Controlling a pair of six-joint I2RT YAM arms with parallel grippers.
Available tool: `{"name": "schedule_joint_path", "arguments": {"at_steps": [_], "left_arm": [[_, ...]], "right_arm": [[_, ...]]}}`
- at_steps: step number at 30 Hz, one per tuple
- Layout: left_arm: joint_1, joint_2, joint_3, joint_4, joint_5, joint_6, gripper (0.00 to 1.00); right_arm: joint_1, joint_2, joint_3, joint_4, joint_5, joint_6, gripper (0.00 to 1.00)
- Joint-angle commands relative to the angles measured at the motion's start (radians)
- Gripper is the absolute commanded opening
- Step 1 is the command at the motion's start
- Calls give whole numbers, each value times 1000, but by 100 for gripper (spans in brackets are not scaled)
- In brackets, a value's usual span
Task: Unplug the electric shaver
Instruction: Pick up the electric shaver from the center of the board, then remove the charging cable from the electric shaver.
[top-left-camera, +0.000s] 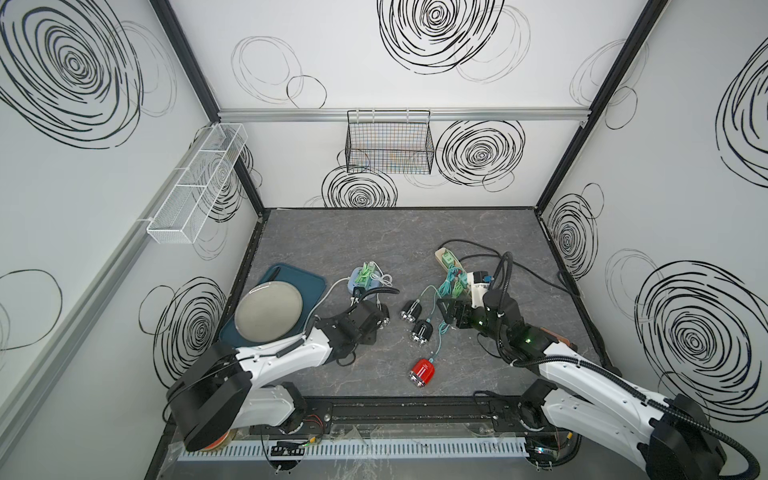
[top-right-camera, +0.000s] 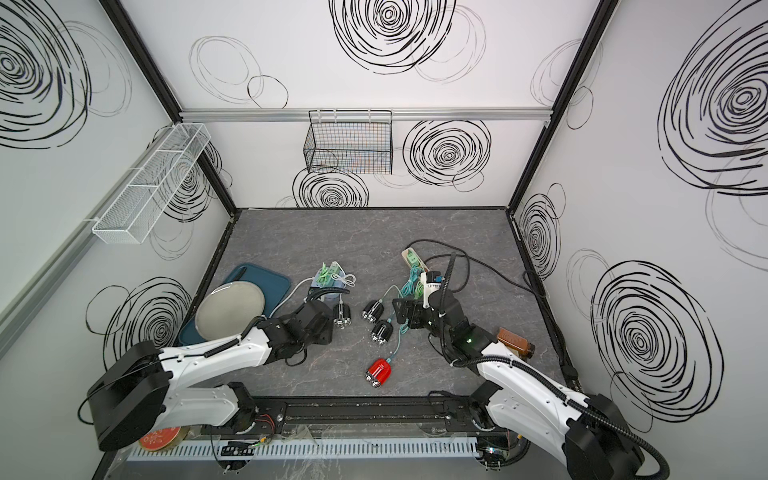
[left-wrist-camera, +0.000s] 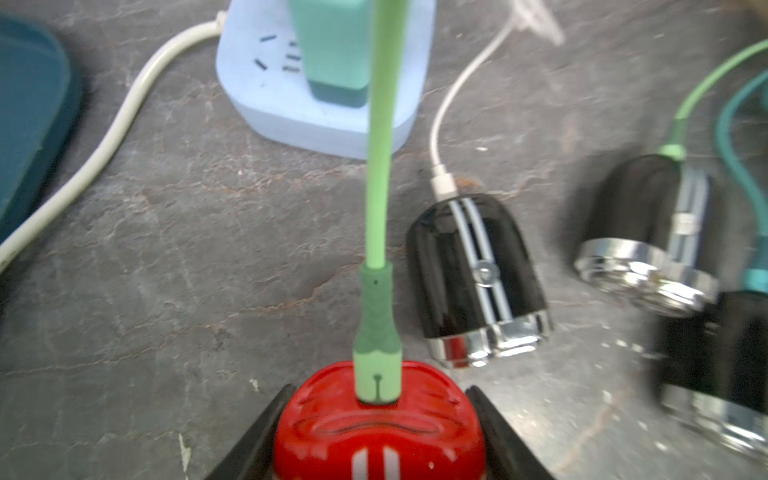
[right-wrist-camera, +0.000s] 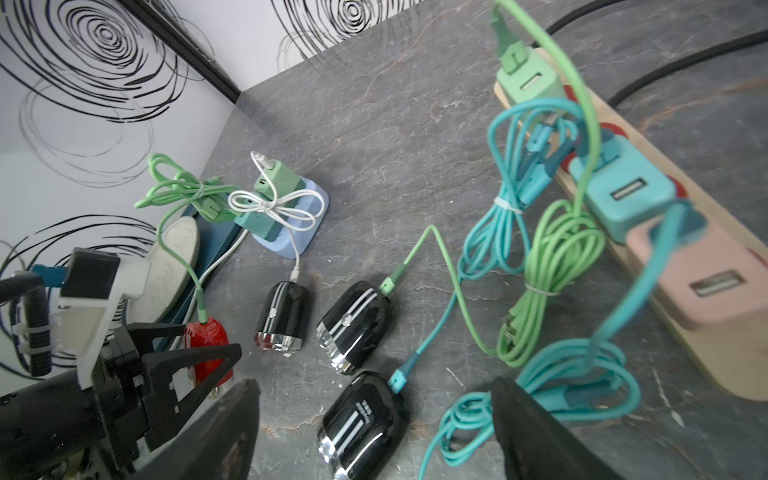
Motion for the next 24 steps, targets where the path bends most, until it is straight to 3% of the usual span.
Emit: {"name": "schedule_joint_path", "arguments": {"at_steps": [1,6,14,19,24], "left_arm": [[8,-96,-29,97,107,107,52],[16,-231,-96,174,210,140,52],[20,-337,-173,225,299,134,49],[23,-381,-249,301,322,115,48],[30,-451,-320,352,328,84,48]], "right_arm": [[-17,43,95,18,-155,31,83],[-7,157,207,59,-334,40,75],[51,390,378,69,-571,-21,50],[86,511,469,-8,-597,-57,34],[152,611,582,-130,-553,-92,31]]}}
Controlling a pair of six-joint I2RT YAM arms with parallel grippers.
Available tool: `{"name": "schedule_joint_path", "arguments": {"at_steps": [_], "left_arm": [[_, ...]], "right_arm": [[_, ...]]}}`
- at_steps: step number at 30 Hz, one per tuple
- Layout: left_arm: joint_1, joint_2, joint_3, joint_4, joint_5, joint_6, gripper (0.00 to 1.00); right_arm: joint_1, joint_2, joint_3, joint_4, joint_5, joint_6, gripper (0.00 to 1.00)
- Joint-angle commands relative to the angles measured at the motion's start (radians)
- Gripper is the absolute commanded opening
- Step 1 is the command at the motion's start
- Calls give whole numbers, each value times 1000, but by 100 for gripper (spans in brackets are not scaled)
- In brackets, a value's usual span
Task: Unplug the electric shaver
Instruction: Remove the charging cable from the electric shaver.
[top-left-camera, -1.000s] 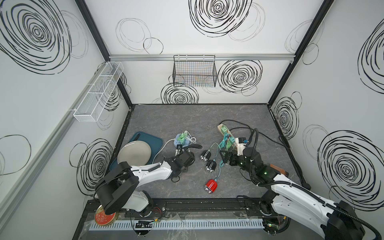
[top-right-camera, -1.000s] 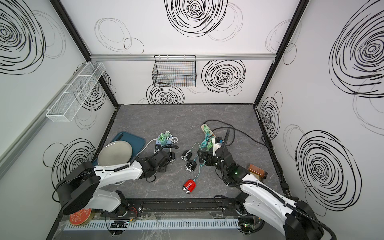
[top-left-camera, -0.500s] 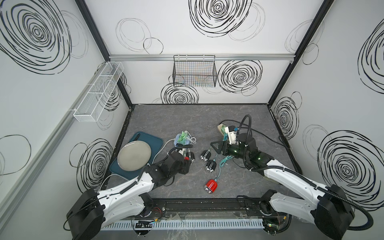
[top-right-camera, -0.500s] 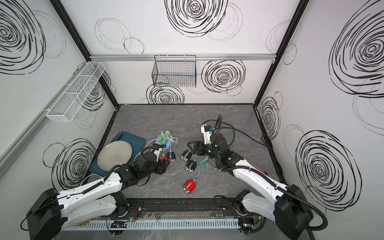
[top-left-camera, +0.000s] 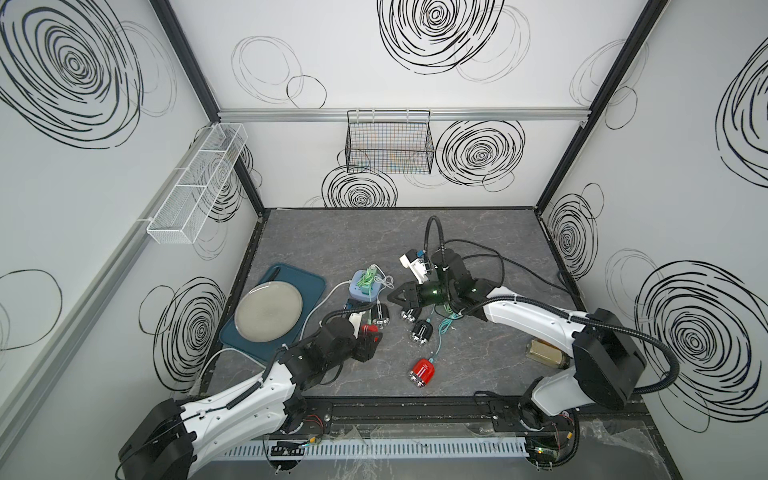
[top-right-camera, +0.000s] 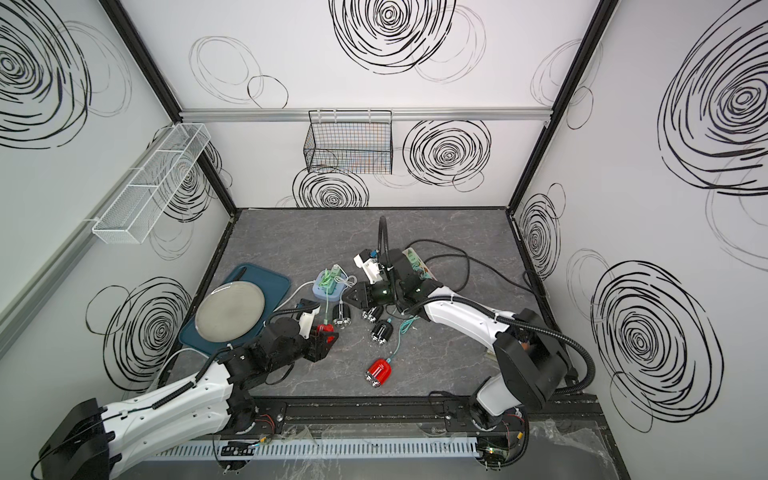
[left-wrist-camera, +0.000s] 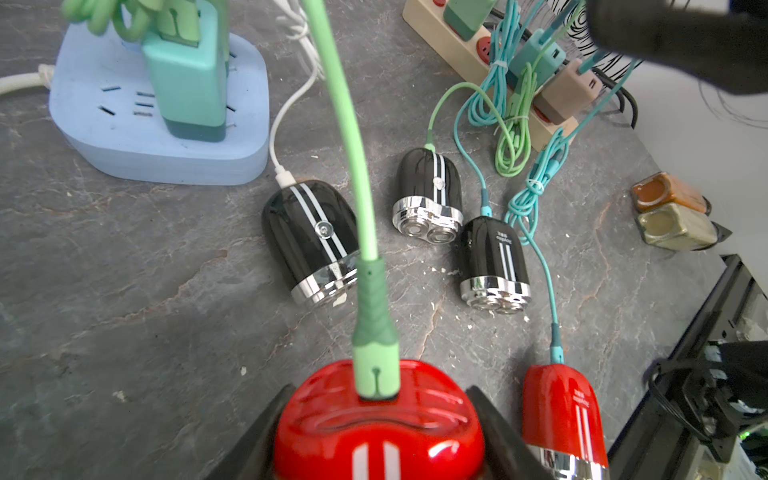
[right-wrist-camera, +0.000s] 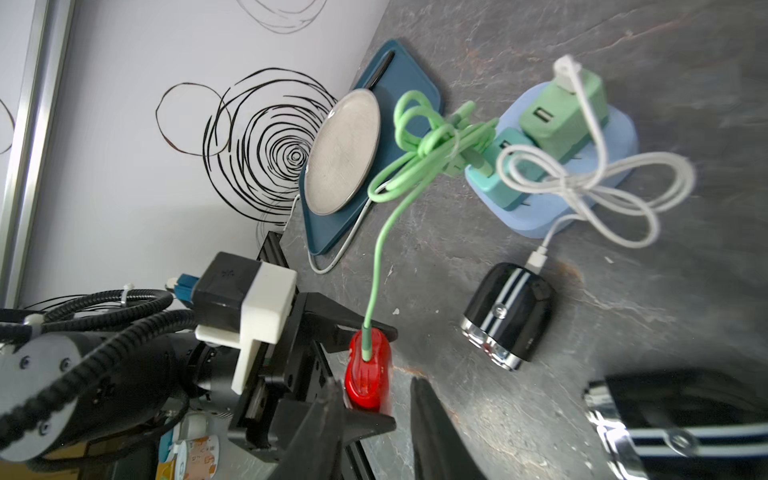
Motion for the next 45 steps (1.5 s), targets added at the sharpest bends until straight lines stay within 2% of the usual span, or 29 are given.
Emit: {"name": "schedule_joint_path", "arguments": {"at_steps": [1,5,11,25,36,42,45], "left_arm": [[12,-60,-38,118,25,-25,48],[47,-134,-79,111,44,-35,47],[89,-228,-98,71,81,-21,47],[93,-196,-100,107,121,-10,45],[93,-191,-95,99,106,-7,45],[93,-180,-92,94,105,-6,44],[91,-185,-100,94,107,-10,44]], "right_arm": [[48,45,74,-112,2,-41,31],[105,112,142,-171,63,-57,31],[154,188,198,-158,56,-49,31],[198,306,306,-214,92,-69,27],[229,327,318,-237,125,-73,23],[244,325,318,-242,179,-63,14],[243,311,315,-241,208,-57,1]]}}
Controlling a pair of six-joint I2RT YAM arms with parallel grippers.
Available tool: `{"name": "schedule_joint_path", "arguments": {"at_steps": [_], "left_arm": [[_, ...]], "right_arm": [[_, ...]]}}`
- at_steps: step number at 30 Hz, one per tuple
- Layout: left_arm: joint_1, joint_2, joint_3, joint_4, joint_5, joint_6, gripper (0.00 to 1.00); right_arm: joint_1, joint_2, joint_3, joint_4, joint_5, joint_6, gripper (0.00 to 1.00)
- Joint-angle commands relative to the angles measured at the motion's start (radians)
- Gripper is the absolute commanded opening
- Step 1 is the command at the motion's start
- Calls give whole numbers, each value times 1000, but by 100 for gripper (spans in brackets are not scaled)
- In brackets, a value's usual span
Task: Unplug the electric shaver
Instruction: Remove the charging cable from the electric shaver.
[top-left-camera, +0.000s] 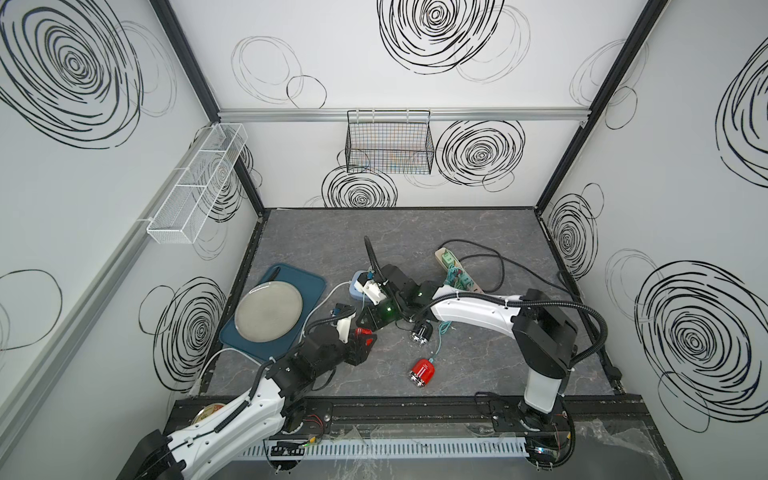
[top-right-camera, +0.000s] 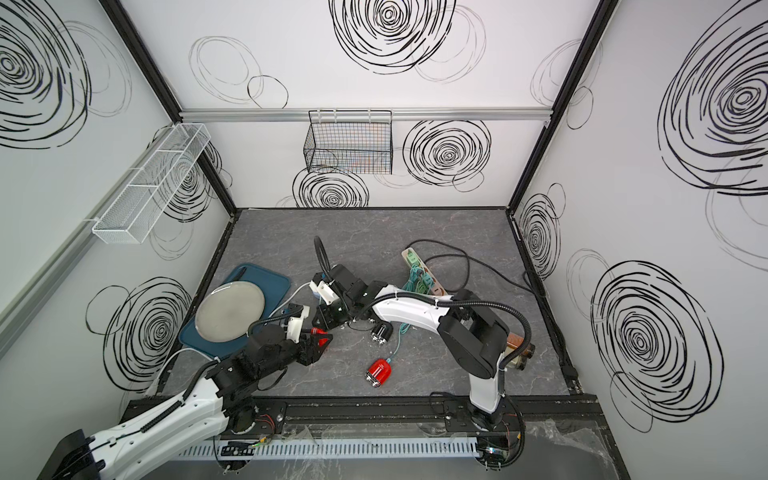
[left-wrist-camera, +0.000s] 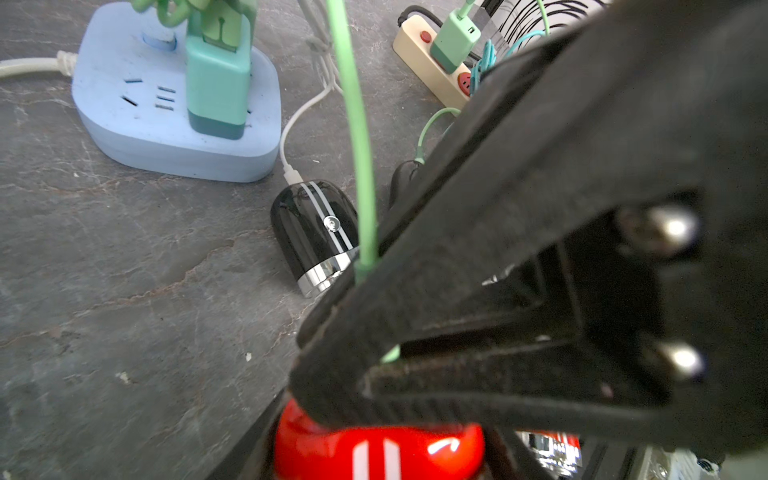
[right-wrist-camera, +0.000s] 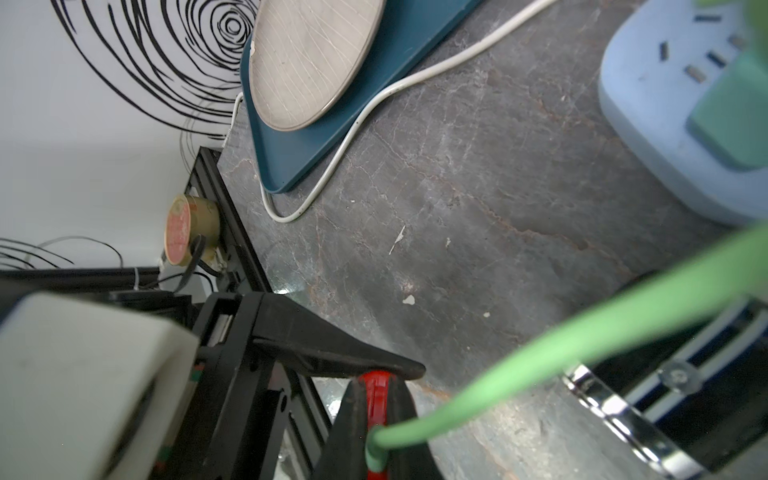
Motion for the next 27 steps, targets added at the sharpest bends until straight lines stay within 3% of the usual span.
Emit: {"name": "schedule_joint_path", "arguments": {"at_steps": [1,11,16,18,23,27], "left_arm": [[3,-11,-1,70,7,8,44],[-21,9,-1,57,-11,22,43],[-27,25,1,57,-14,27,43],[-29,30,2,52,-20,27,43],[-29,32,2,56,-18,22,42],[-29,38,1,58,-11,20,41]], "right_arm": [[5,-12,20,-33,51,0,0],[-71,-68,-31,70,-125,80,0],[-84,-81,-33,60,-138,74,0],[-80,-83,-25,43,-114,63,0],[-20,-85,47,-98,111,-27,0],[-16,-104,40,-88,157,-27,0]]}}
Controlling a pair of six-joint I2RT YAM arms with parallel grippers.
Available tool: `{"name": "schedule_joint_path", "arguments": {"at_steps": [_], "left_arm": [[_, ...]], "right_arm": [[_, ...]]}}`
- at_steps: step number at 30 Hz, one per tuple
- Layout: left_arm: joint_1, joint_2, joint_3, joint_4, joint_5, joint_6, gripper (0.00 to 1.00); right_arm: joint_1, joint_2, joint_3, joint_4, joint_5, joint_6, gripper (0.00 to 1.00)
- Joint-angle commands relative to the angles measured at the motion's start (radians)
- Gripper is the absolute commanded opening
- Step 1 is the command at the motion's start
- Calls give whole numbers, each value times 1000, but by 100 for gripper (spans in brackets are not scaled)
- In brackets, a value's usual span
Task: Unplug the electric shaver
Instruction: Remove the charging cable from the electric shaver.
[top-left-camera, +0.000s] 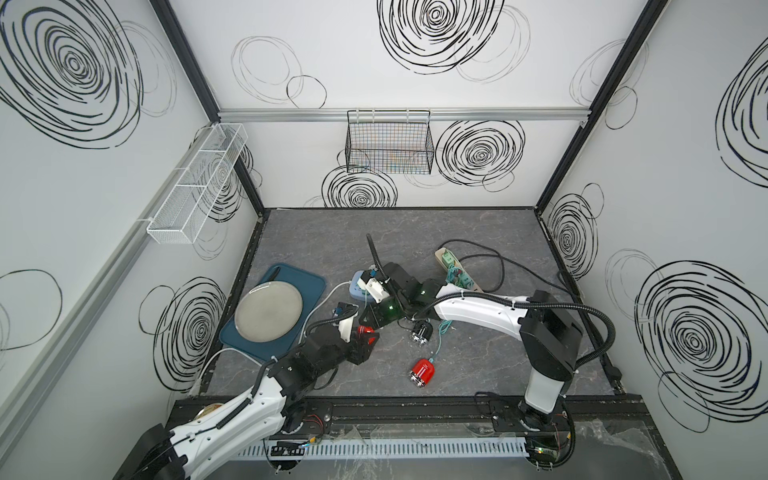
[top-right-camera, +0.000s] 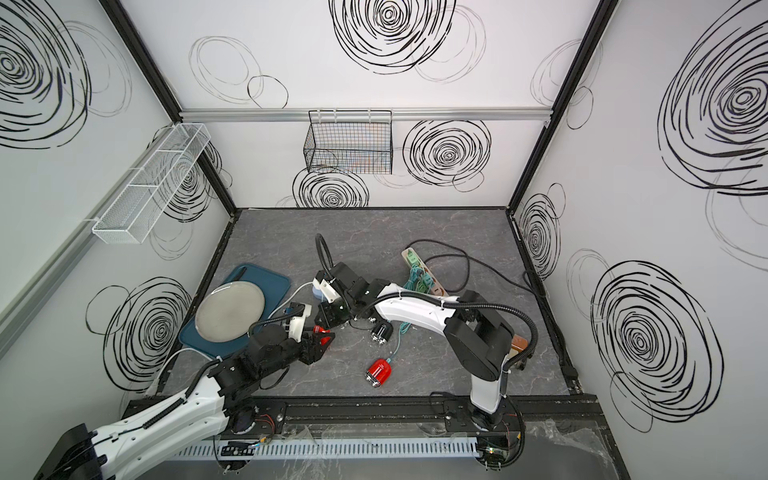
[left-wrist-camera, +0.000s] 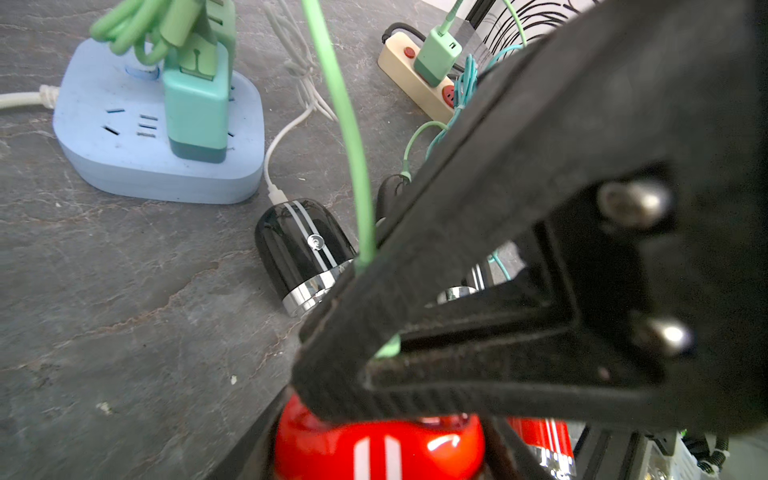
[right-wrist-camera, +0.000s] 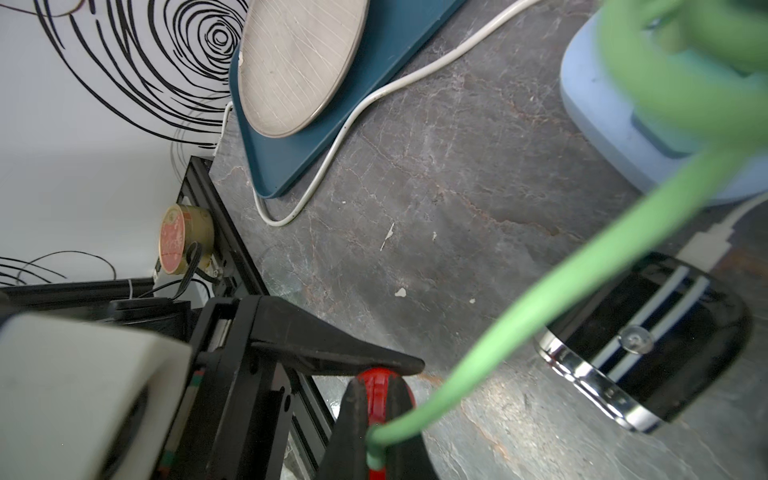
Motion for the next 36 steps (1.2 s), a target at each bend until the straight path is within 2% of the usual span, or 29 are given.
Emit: {"name": "schedule_joint_path", "arguments": {"at_steps": [1,11,14,19,22,25,31,36], "left_arm": [[-4,10,1,-8,1,10,40],[-18,25,1,-17,-15,20,39],[-21,28,1,-16,-16,20,39],[-21,28,1,-16,-16,15,39],[-21,30,1,-17,-17,15,39],[-22,33,-1,-14,-17,15,39],[-21,41,0,-11,-16,18,39],[-22,48,2,-8,-18,17,39]], "right_arm": [[-6,-71,26,-22,104,-31,0],[-78,-103,-42,104,-125,60,0],[-71,-104,-26,70,-90,43,0],[-27,-95,25,-45,119,-28,0],[-22,-100,24,-45,161,-28,0],[-29,-107,22,-29,136,-18,0],[-93,-113,-31,88,-97,61,0],[-95,-116,-12,48,-72,43,0]]}}
